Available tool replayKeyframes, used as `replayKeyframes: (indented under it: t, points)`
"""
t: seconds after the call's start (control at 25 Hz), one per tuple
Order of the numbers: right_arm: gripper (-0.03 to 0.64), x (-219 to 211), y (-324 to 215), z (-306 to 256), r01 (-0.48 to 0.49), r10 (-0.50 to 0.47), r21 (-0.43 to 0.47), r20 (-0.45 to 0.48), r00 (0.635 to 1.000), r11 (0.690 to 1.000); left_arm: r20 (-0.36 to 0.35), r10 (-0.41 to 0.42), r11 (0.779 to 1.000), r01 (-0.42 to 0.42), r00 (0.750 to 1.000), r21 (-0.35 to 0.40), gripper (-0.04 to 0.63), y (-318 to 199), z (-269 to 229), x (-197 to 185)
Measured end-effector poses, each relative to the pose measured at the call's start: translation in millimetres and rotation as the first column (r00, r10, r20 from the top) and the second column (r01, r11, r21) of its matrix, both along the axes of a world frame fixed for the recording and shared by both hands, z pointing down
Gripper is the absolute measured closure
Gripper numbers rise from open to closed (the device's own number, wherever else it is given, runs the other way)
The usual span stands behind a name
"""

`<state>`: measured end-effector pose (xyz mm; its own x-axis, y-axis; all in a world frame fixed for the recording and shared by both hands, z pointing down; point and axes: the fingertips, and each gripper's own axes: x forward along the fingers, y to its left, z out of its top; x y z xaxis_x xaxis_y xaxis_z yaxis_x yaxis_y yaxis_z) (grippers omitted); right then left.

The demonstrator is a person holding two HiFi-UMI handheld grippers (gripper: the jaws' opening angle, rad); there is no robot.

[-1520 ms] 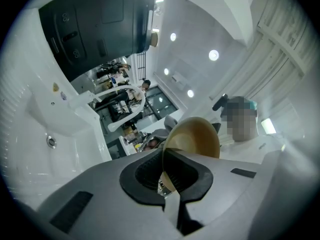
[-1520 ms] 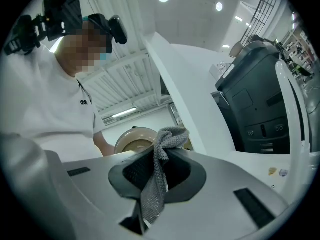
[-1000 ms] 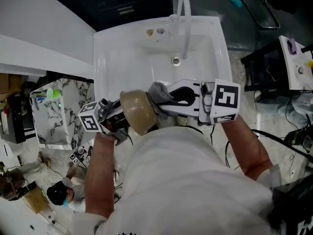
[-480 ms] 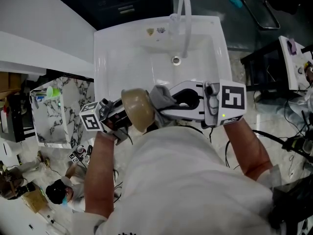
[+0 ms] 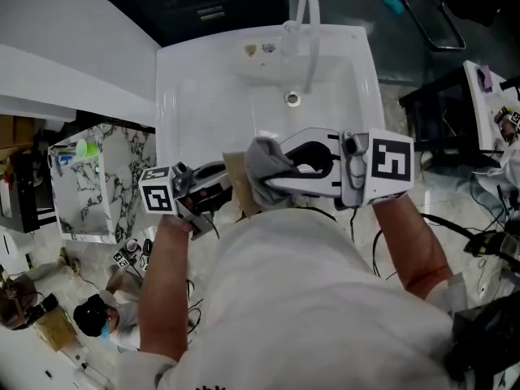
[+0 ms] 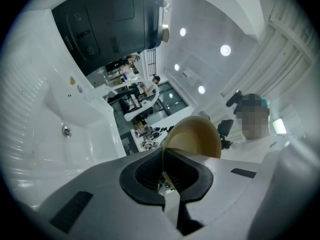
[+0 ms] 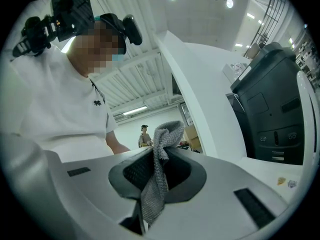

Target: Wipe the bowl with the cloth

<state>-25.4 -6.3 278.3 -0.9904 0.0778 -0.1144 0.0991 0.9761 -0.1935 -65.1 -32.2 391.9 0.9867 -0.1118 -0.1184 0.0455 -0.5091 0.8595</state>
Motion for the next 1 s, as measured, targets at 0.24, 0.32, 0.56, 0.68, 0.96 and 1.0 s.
replayKeyframes:
  t: [0.24,0.32,0.56,0.68,0.96,1.0]
  points:
    - [0.571,-7,-13,1,-0.040,0.040,0.020,-0.018,0.999,0.999,0.048,0.074,0.997,-0.075,0.996,0.023,0.577,13,3,11]
    - [0.571,-10,-19,1,-0.053,0.053,0.010,-0.017,0.998,0.999,0.044,0.084,0.996,-0.086,0.995,0.033,0.577,15,0,14]
    - [0.572,-16,-38,13,-0.103,0.102,-0.027,-0.040,0.994,0.994,0.018,0.115,0.991,-0.116,0.993,0.065,0.577,20,-13,19]
    - [0.572,-18,-42,22,-0.114,0.112,-0.048,-0.055,0.992,0.992,0.012,0.130,0.988,-0.131,0.991,0.086,0.577,23,-20,22]
    - [0.572,-19,-46,44,-0.136,0.129,-0.083,-0.094,0.987,0.987,-0.027,0.108,0.989,-0.105,0.994,0.108,0.577,18,-34,20]
    - [0.572,-19,-46,47,-0.137,0.128,-0.087,-0.101,0.987,0.987,-0.037,0.099,0.990,-0.095,0.994,0.109,0.577,16,-36,19]
